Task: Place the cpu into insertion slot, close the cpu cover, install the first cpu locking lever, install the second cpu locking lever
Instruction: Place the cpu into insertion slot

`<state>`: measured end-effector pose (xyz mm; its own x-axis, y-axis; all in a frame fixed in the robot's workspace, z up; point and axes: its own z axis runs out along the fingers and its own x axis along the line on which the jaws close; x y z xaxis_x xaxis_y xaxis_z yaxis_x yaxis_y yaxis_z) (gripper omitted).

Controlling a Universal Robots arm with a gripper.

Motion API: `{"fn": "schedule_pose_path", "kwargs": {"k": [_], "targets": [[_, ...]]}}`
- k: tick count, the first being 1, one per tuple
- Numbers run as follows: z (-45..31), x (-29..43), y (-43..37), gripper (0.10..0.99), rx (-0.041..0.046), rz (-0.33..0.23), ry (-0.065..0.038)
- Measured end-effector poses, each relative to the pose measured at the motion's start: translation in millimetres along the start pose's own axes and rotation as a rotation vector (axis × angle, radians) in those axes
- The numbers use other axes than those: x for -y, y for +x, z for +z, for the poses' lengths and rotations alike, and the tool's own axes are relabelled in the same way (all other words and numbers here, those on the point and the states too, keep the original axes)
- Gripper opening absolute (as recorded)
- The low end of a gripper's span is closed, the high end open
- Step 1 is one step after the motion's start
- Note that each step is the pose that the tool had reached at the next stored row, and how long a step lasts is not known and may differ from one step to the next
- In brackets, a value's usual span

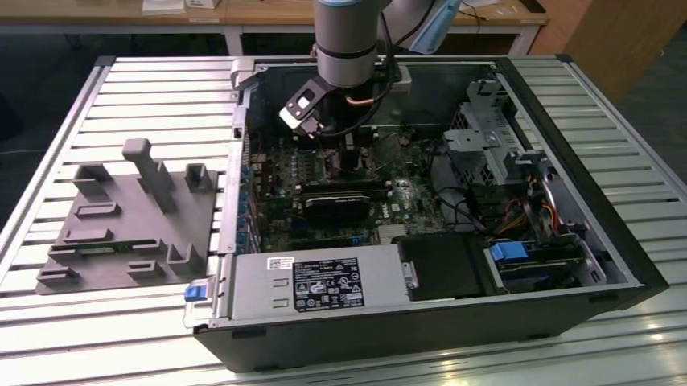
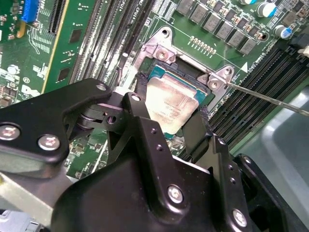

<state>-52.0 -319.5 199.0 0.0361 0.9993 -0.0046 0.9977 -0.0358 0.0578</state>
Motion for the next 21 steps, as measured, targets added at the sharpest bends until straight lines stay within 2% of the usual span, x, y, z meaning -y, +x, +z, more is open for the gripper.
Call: {"fn": "schedule_pose_path", "kwargs": {"k": [12, 21], "targets": [[5.2, 0.4, 3.1, 0.541, -0.0001, 0.0, 0.0], [5.9, -0.4, 3.8, 0.541, 0.0, 0.0, 0.0]]}}
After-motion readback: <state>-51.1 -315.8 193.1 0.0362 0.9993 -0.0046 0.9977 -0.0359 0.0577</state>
